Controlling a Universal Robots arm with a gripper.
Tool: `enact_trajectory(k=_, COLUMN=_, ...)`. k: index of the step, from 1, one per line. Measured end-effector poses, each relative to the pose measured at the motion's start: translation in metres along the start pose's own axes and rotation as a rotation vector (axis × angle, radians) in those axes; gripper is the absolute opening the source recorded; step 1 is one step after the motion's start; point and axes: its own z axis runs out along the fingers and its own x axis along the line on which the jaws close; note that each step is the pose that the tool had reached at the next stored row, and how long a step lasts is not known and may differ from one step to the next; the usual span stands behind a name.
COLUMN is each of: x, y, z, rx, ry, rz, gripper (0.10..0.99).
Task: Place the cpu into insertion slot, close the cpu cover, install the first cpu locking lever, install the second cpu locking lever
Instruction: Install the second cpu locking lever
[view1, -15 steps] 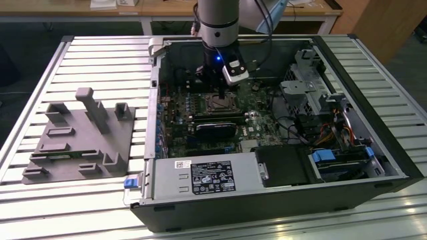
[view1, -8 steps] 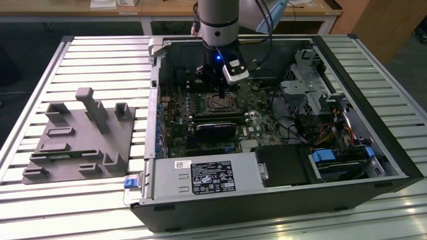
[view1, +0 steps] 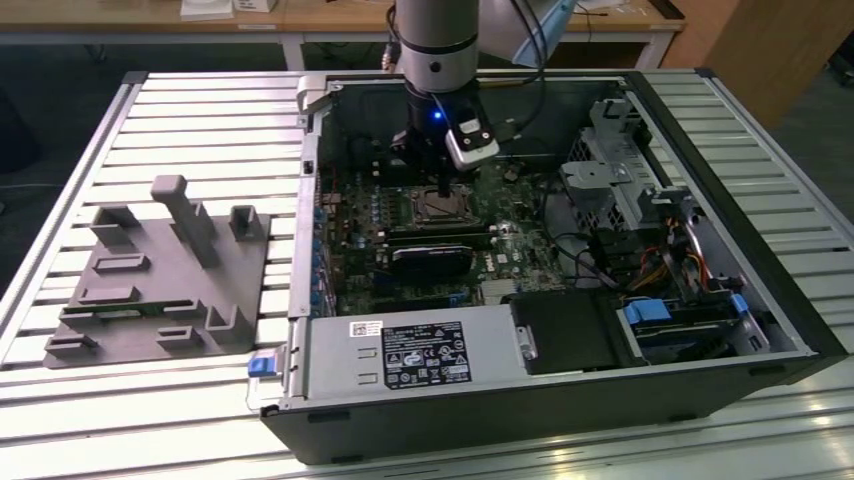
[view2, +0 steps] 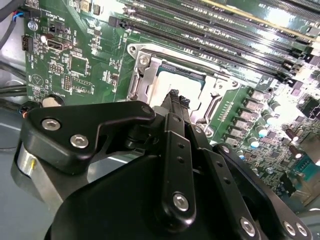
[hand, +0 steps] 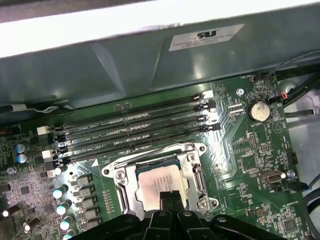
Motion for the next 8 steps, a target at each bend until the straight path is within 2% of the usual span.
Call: enact_trajectory(k=8, x=-0.0024, y=-0.0080, z=-0.0020, rx=0.000, ry=-0.0001, rz=0.000, gripper=0.106)
